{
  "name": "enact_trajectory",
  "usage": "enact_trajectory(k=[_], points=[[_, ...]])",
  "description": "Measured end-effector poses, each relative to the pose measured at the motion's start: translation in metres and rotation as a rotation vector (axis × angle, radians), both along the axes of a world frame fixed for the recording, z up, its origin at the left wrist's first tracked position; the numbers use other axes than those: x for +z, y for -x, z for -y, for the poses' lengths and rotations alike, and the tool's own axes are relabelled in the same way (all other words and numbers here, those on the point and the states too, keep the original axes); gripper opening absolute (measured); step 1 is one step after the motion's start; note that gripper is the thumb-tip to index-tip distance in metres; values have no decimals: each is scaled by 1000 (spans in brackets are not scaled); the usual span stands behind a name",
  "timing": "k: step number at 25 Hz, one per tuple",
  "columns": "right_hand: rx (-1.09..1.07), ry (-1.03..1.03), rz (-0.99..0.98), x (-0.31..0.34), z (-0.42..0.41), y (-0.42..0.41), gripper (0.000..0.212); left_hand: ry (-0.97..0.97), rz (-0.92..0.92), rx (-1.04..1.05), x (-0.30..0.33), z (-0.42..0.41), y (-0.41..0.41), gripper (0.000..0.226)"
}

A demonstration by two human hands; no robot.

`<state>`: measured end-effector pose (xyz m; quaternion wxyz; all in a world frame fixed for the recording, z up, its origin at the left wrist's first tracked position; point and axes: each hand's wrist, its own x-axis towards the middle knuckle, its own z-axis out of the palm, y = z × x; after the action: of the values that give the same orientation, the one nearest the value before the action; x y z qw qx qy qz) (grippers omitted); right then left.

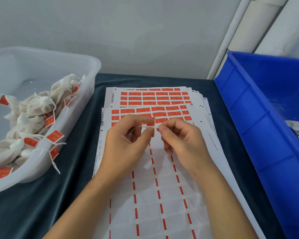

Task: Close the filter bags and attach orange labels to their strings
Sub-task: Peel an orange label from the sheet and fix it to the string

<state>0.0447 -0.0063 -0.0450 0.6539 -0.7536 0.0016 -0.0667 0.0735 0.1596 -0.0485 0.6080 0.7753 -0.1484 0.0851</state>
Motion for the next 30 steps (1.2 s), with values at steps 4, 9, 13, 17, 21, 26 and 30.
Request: enact_trajectory(k=[4,9,13,17,21,26,30], points=[[-32,39,43,-1,0,-1,10,-42,0,16,-1,1,0,13],[-100,122,100,-5,0,-3,5,-87,-23,6,-2,2,-2,9],[-111,144,110,-5,1,-4,7,-92,-55,-33,-2,2,-3,9],[-120,143,103,-6,0,-4,6,-46,-103,-73,-1,2,-4,10],[-109,125,105,-6,-1,-5,7,5,-130,-89,-1,1,-6,13],[-89,85,81,-4,-1,-5,9,43,-162,-89,-3,1,-5,10],[-81,61,63,-3,-2,-4,10,39,-169,-84,-3,3,-6,10]])
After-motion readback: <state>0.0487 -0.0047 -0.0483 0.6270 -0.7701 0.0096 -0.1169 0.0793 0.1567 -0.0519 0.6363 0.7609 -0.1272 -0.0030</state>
